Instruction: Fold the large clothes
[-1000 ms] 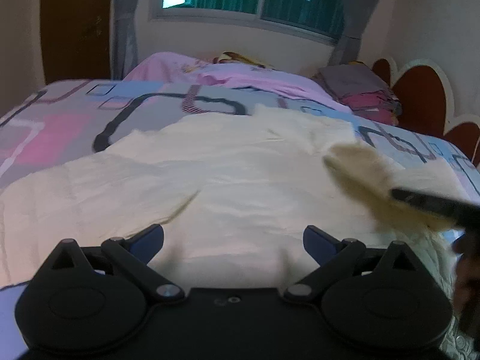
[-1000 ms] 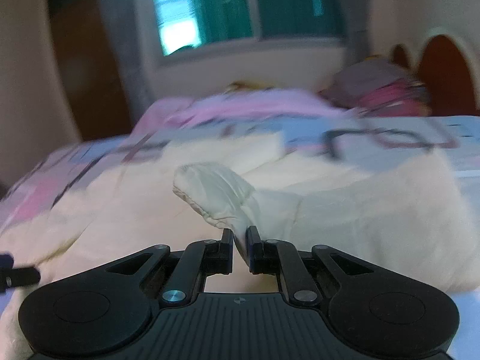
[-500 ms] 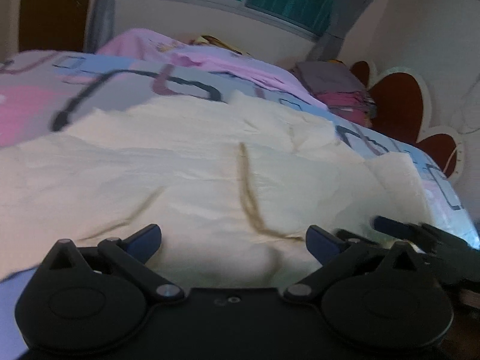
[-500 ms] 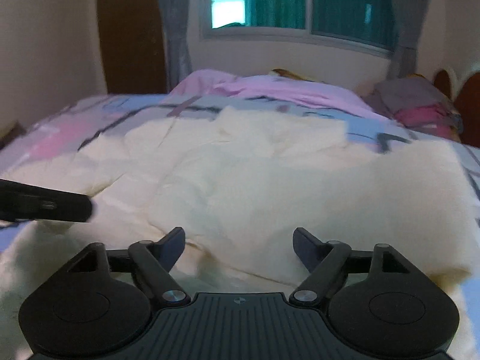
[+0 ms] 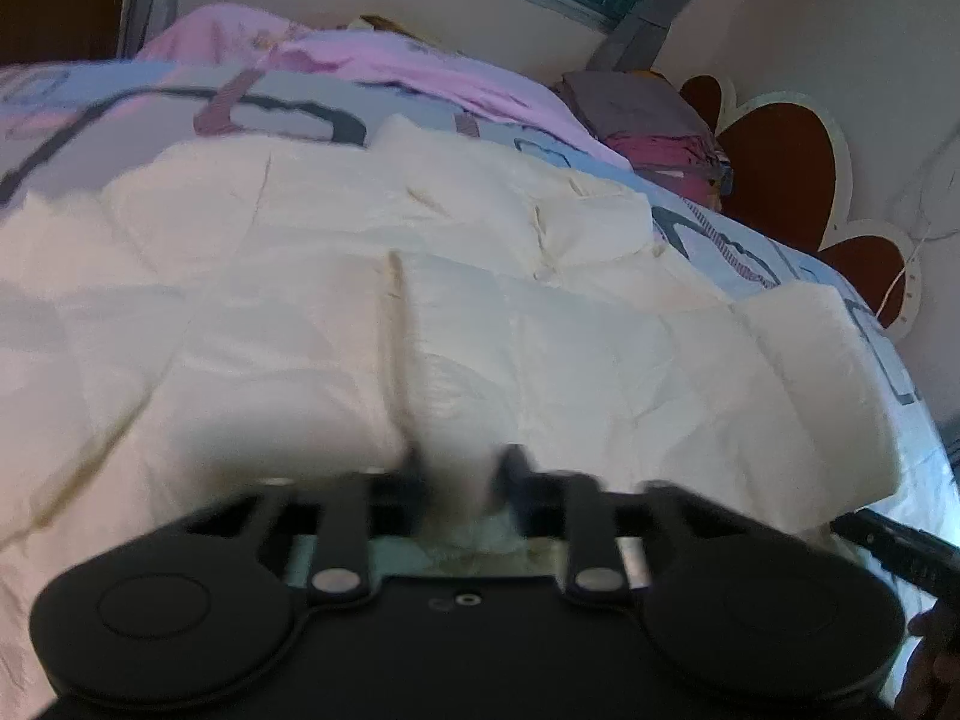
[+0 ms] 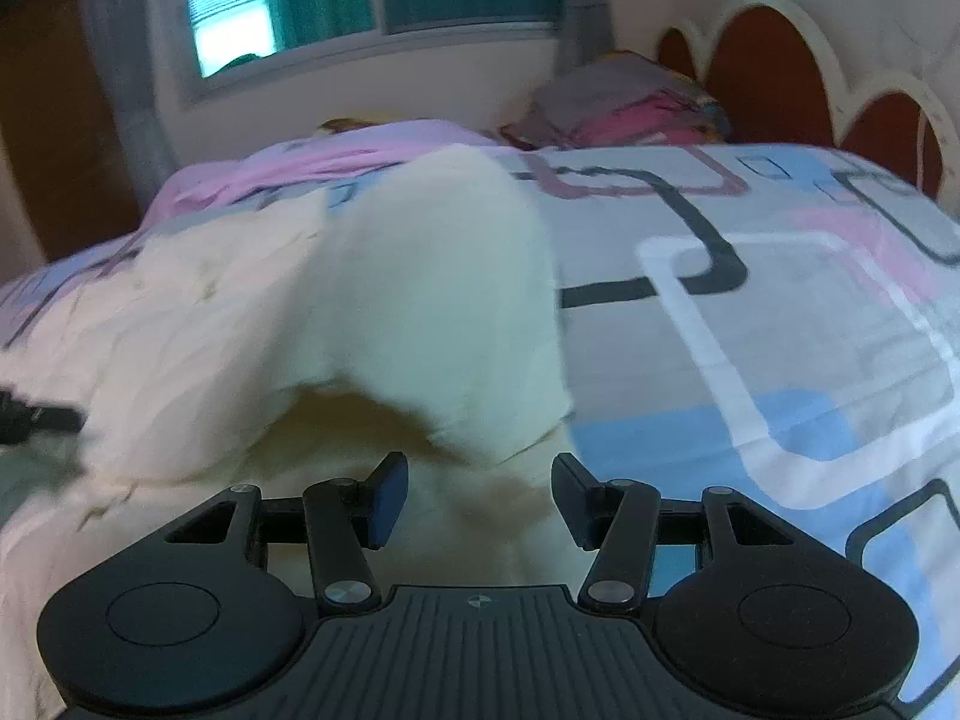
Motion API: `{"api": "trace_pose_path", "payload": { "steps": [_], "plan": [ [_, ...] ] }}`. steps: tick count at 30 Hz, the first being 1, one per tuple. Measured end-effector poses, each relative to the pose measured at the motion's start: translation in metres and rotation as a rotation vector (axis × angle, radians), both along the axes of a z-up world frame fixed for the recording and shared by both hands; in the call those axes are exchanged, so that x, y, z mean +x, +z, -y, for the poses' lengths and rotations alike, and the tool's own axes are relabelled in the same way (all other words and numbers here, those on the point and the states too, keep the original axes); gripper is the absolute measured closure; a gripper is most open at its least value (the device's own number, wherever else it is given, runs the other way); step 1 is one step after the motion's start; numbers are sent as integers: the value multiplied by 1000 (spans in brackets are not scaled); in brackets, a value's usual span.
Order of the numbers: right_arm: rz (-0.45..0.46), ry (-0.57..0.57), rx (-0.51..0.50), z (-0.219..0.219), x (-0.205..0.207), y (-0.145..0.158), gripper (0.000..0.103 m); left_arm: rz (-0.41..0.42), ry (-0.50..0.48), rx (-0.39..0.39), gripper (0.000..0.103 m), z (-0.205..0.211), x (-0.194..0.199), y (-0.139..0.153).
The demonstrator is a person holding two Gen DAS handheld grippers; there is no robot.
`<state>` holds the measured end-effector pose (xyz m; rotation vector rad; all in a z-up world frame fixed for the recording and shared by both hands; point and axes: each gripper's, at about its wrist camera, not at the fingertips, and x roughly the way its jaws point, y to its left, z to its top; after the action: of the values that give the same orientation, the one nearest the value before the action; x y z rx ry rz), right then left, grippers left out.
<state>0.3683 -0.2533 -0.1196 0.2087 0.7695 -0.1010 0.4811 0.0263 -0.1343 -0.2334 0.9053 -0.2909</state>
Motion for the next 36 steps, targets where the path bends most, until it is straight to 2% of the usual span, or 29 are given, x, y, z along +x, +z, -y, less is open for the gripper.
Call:
{"api": "trace_pose_path", "payload": {
  "steps": [1,6,12,15,17,18,19,21,22,23,24,29,33,36],
  "plan": [
    [1,-6,0,4,2,0,49,27,15,-7,93,-3,-2,6],
    [-6,4,-10,7,9,-3,50,160,132,29,95,-39,-23,36],
    [-31,12,-12,9,2,-11,52,76,136,104,95,-52,-30,9],
    [-12,46,-4,12,-5,-1,52,57,155,98,94,-54,-30,-2],
    [31,83,1,16,-14,12,52,45,166,100,85,-57,-29,-2],
    [64,101,5,19,-19,21,52,49,186,116,72,-57,-28,2],
    [90,110,3,21,-20,29,52,69,215,143,52,-59,-31,7],
    [136,109,1,27,-16,42,55,164,277,178,33,-62,-39,25],
    [148,103,9,29,-7,47,61,204,281,179,35,-61,-40,33],
    [147,96,22,31,6,50,75,225,258,172,36,-56,-37,39],
    [137,85,30,31,21,50,82,229,224,170,43,-49,-31,41],
    [115,111,48,15,91,39,82,223,38,214,55,7,9,33],
    [86,173,29,2,121,24,82,207,-4,255,55,26,26,15],
    [75,154,14,12,131,14,82,182,15,288,53,15,31,-1]
  ]
}}
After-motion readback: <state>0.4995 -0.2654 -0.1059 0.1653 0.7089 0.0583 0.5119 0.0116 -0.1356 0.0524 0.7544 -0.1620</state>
